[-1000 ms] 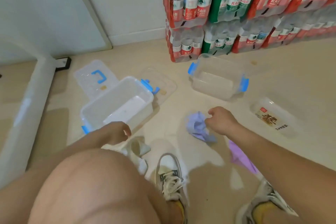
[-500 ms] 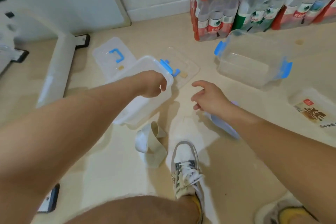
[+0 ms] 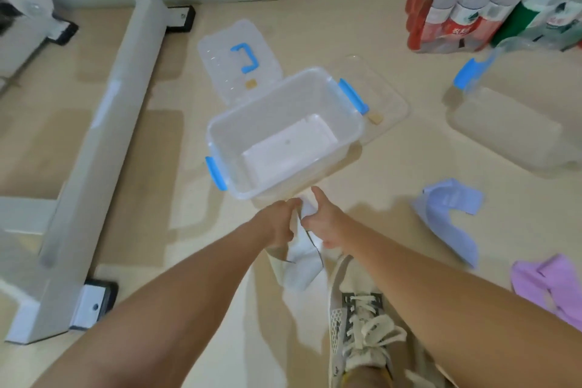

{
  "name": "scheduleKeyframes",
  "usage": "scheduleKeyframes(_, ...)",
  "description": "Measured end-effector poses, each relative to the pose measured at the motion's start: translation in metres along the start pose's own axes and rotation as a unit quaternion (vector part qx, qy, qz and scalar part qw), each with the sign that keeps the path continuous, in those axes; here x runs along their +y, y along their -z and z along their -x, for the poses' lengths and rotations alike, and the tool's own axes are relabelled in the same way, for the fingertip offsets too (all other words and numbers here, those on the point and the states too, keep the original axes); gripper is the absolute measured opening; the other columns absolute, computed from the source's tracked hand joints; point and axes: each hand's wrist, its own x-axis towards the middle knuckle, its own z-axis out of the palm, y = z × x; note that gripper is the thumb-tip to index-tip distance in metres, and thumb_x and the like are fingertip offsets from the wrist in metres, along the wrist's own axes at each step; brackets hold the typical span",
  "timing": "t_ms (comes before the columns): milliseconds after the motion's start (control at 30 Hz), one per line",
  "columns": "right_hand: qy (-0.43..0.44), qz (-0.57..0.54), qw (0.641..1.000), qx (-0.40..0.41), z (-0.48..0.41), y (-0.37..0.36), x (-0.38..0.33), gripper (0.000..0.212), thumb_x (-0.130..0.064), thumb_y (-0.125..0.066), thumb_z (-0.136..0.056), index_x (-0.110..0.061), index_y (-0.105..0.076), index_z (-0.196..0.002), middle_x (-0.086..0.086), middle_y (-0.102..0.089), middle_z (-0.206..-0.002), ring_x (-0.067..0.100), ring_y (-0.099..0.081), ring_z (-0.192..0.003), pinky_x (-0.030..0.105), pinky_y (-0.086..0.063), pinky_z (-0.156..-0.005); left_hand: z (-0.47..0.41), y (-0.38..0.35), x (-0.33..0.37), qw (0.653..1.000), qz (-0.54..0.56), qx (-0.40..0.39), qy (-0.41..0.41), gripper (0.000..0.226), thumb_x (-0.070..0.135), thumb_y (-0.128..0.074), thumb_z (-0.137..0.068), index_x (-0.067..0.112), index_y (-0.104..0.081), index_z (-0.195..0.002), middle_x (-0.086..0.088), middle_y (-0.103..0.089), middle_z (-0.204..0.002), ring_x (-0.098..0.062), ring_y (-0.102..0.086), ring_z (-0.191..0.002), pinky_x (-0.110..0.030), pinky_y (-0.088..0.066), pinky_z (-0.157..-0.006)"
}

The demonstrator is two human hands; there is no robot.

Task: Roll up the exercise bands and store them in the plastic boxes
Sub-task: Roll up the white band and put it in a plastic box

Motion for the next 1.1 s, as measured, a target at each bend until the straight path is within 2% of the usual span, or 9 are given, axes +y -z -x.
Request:
scheduleKeyframes(200, -0.042, -0.046, 0.997, -0.041, -0.023, -0.020, 0.015, 0.082, -0.026, -0.060, -0.080, -0.042, -0.016, -0.147, -0.006, -0.039, -0.144, 0.026, -0.050, -0.120, 0.043, -0.057, -0.082, -0.008, -0.032, -0.012, 0.988, 0.129, 0.074, 0.043, 0.092, 0.018, -0.066, -0.077, 0.018, -0.007, -0.149, -0.008, -0.056, -0.120, -0.030, -0.059, -0.104, -0.034, -0.047, -0.081)
scheduleKeyframes(267, -0.066, -0.120, 0.989, -0.051, -0.026, -0.020, 0.014, 0.081, -0.030, -0.066, -0.076, -0.045, -0.024, -0.143, -0.009, -0.041, -0.142, 0.022, -0.051, -0.118, 0.042, -0.056, -0.085, -0.012, -0.032, -0.009, 0.979, 0.167, 0.084, 0.080, 0.067, 0.017, -0.063, -0.079, 0.020, -0.033, -0.139, -0.007, -0.066, -0.103, -0.029, -0.063, -0.097, -0.030, -0.046, -0.073)
scheduleKeyframes(333, -0.066, -0.177, 0.980, -0.066, -0.028, -0.014, 0.016, 0.081, -0.035, -0.070, -0.074, -0.043, -0.028, -0.142, -0.008, -0.044, -0.140, 0.018, -0.054, -0.115, 0.041, -0.055, -0.086, -0.011, -0.023, -0.001, 0.974, 0.193, 0.078, 0.085, 0.027, 0.020, -0.067, -0.076, 0.014, -0.061, -0.102, -0.003, -0.067, -0.085, -0.026, -0.065, -0.086, -0.026, -0.042, -0.062)
scheduleKeyframes(433, -0.045, -0.202, 0.975, -0.077, -0.018, 0.008, 0.014, 0.085, -0.042, -0.078, -0.066, -0.022, -0.041, -0.140, 0.001, -0.057, -0.130, 0.018, -0.065, -0.103, 0.038, -0.058, -0.078, 0.005, -0.002, 0.013, 0.958, 0.275, 0.081, 0.033, 0.021, 0.025, -0.079, -0.071, 0.012, -0.065, -0.081, 0.001, -0.065, -0.075, -0.016, -0.061, -0.071, -0.022, -0.044, -0.061)
scheduleKeyframes(533, 0.017, -0.244, 0.964, -0.105, 0.007, 0.044, -0.004, 0.045, -0.014, -0.071, -0.073, -0.002, -0.062, -0.115, 0.018, -0.067, -0.111, 0.030, -0.068, -0.098, 0.041, -0.056, -0.081, 0.038, 0.028, 0.025, 0.909, 0.412, 0.065, -0.006, 0.037, 0.012, -0.082, -0.069, 0.015, -0.068, -0.104, -0.002, -0.072, -0.098, -0.017, -0.068, -0.091, -0.030, -0.055, -0.084)
scheduleKeyframes(633, 0.084, -0.295, 0.945, -0.112, 0.044, 0.085, -0.031, 0.025, 0.009, -0.054, -0.080, -0.006, -0.064, -0.097, 0.011, -0.068, -0.092, 0.023, -0.065, -0.088, 0.039, -0.052, -0.082, 0.079, 0.065, 0.032, 0.878, 0.460, 0.133, -0.023, 0.023, 0.007, -0.075, -0.078, 0.009, -0.071, -0.100, -0.014, -0.073, -0.096, -0.022, -0.070, -0.087, -0.033, -0.057, -0.083)
scheduleKeyframes(800, 0.177, -0.228, 0.947, -0.141, 0.130, 0.138, -0.083, 0.030, 0.009, -0.062, -0.076, -0.014, -0.066, -0.095, 0.001, -0.071, -0.101, 0.020, -0.063, -0.096, 0.039, -0.046, -0.090, 0.160, 0.138, 0.068, 0.861, 0.430, 0.259, -0.075, 0.013, 0.019, -0.063, -0.089, 0.013, -0.067, -0.079, 0.001, -0.061, -0.062, -0.006, -0.053, -0.050, -0.020, -0.047, -0.051)
scheduleKeyframes(1000, 0.276, -0.128, 0.924, -0.232, 0.253, 0.182, -0.141, 0.076, 0.005, -0.066, -0.069, -0.031, -0.048, -0.133, 0.007, -0.063, -0.125, 0.025, -0.063, -0.112, 0.038, -0.050, -0.090, 0.255, 0.203, 0.116, 0.829, 0.385, 0.381, -0.136, 0.014, 0.018, -0.053, -0.094, 0.014, -0.059, -0.082, 0.000, -0.072, -0.067, -0.012, -0.040, -0.041, -0.019, -0.033, -0.040)
scheduleKeyframes(1100, 0.311, -0.072, 0.909, -0.268, 0.294, 0.193, -0.152, 0.092, -0.023, -0.085, -0.063, -0.043, -0.037, -0.140, -0.002, -0.056, -0.136, 0.022, -0.056, -0.119, 0.038, -0.040, -0.095, 0.286, 0.220, 0.139, 0.817, 0.350, 0.438, -0.135, 0.010, 0.020, -0.056, -0.091, 0.015, -0.059, -0.084, -0.007, -0.071, -0.070, -0.011, -0.041, -0.036, -0.018, -0.030, -0.036)
